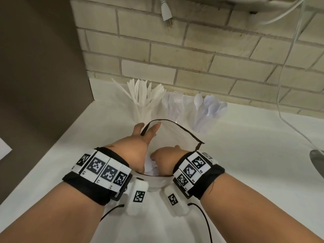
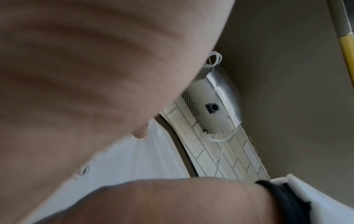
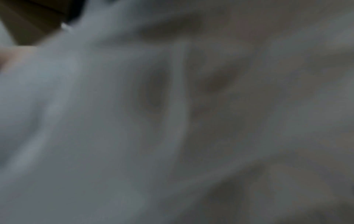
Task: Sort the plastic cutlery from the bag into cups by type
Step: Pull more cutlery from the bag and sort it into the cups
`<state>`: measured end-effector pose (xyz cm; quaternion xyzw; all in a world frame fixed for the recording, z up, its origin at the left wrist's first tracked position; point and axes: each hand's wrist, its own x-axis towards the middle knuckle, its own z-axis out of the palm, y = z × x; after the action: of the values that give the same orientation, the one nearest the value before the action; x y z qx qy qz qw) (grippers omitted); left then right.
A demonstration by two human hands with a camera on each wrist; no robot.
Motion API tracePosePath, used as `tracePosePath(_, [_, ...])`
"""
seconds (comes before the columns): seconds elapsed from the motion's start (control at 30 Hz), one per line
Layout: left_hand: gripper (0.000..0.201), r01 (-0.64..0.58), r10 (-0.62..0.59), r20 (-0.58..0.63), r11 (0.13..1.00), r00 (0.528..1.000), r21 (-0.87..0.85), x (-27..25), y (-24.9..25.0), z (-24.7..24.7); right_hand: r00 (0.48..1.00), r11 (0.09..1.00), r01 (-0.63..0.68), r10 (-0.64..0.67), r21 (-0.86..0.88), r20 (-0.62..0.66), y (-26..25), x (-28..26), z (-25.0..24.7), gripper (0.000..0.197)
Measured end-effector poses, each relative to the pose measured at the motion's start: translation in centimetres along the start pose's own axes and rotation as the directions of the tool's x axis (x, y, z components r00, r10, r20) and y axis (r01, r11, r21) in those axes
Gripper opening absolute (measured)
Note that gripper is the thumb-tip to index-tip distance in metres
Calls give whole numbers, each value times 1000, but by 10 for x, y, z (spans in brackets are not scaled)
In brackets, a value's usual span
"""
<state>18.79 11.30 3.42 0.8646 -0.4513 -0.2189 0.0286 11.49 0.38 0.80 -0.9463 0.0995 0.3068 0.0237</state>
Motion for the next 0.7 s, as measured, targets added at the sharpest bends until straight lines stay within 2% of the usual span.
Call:
tracePosePath(0.07, [136,-11,11,11,1000,1000,3,-1,-1,0,999,1000,0,1,-10,37,0,3,3,34])
tracePosePath(0.3, [130,30,-31,64,999,997,21,-4,-4,-3,999,995,42,-42,92,-10,8,4,0,24])
tracePosePath(0.43, [127,59,-60,117,998,991,7,-6,-3,1,999,996,37,-34,79,-34,12,0,-1,9])
tracePosePath(0.5, [126,73,-73,127,997,989,5,-6,-2,2,998,995,34,-29,91,-52,14,0,-3,18])
tracePosePath(0.7, [115,176,-174,65,984,983,-38,4,-10,-3,979,978,146,-121,152,-163,21,-10,-10,9])
